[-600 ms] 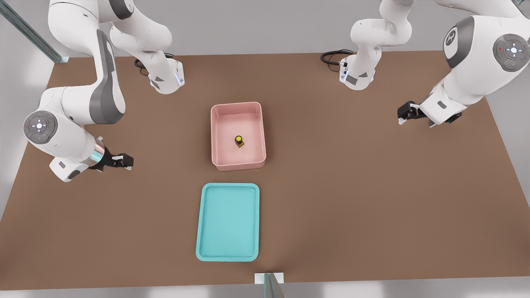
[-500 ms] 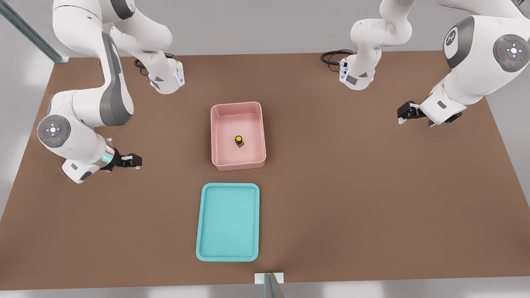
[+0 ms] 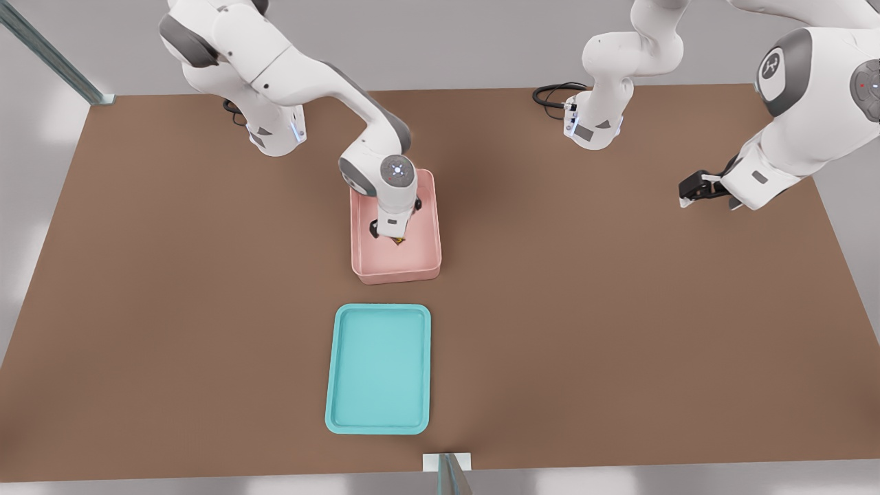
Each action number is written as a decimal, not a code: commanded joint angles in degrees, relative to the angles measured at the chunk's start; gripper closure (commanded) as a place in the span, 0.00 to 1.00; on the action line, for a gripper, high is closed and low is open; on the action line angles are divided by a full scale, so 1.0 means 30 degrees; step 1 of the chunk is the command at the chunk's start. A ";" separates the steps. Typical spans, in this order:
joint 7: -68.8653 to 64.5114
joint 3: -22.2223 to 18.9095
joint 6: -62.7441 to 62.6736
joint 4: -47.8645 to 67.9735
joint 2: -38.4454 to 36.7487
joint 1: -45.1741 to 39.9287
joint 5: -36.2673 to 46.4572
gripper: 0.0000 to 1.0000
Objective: The left arm remains still, and the right arm places the button from the box into the tray
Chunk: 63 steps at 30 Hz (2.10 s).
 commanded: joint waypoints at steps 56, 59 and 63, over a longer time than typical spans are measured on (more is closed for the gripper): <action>0.2598 -0.6152 0.5657 1.3164 1.0007 0.0467 -0.1258 0.00; -0.0506 -0.6122 0.0972 0.7949 0.2801 -0.0880 -0.1316 0.00; -0.5691 -0.6122 -0.8666 0.8500 -0.2153 -0.5127 0.1876 0.00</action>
